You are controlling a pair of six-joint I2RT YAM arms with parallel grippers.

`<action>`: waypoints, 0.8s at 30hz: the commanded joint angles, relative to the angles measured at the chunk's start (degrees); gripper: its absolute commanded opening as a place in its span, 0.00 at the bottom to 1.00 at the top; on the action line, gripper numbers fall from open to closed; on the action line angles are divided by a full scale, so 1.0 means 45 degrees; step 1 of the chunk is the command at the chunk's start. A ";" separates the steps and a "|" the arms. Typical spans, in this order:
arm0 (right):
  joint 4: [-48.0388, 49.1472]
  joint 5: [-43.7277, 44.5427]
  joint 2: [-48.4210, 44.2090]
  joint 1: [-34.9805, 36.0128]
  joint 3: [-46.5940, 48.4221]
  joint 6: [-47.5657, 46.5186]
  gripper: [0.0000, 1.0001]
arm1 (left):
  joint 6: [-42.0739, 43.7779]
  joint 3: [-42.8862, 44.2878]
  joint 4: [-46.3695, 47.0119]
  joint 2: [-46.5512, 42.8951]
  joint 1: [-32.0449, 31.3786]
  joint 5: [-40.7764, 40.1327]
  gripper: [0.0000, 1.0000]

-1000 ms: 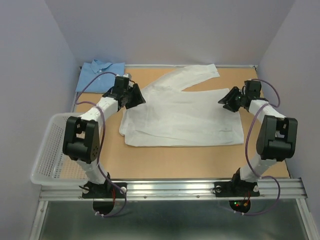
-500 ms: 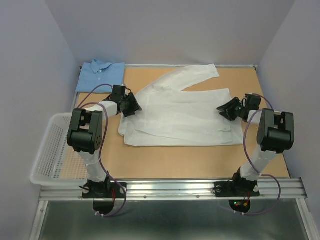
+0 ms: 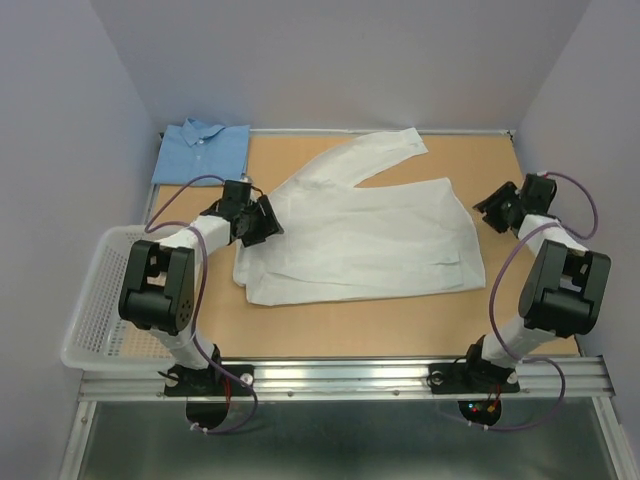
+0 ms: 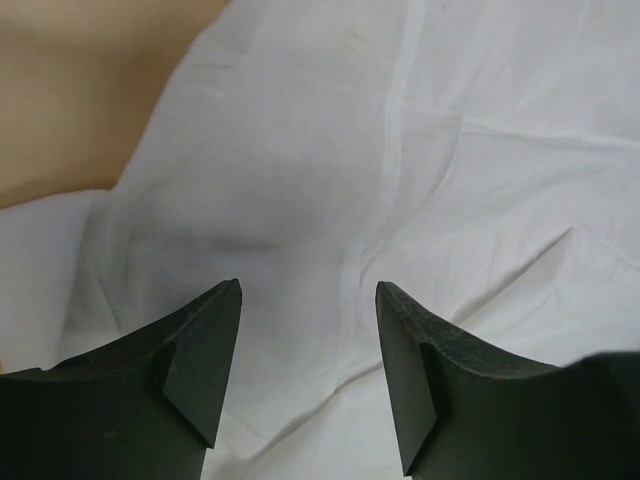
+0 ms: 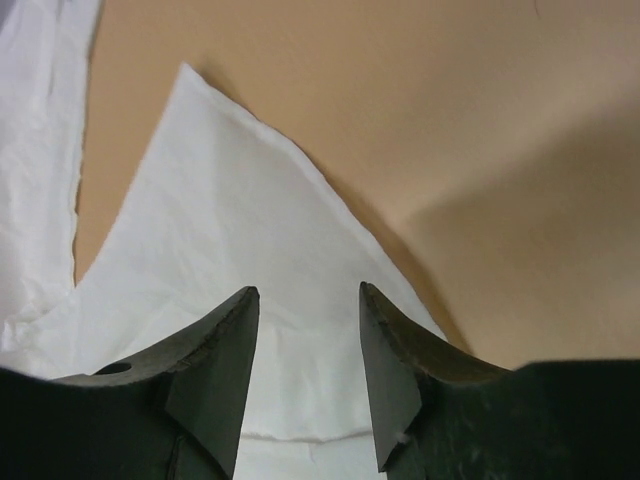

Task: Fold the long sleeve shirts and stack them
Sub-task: Fold the shirt

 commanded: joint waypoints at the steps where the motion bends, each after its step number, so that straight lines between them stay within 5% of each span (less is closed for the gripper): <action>1: -0.0749 0.0488 0.0613 0.0509 0.3341 -0.2547 0.52 | 0.0991 0.0778 -0.0729 -0.1471 -0.0500 -0.0490 0.71; 11: -0.0788 -0.0371 0.4266 0.1526 0.7076 -0.5361 0.60 | 0.2241 0.1013 -0.1452 -0.2566 -0.0715 -0.1955 0.82; 24: -0.0945 -0.0801 0.6828 0.2386 0.8721 -0.6125 0.63 | 0.2827 0.1306 -0.0866 -0.0731 -0.0715 -0.1429 0.85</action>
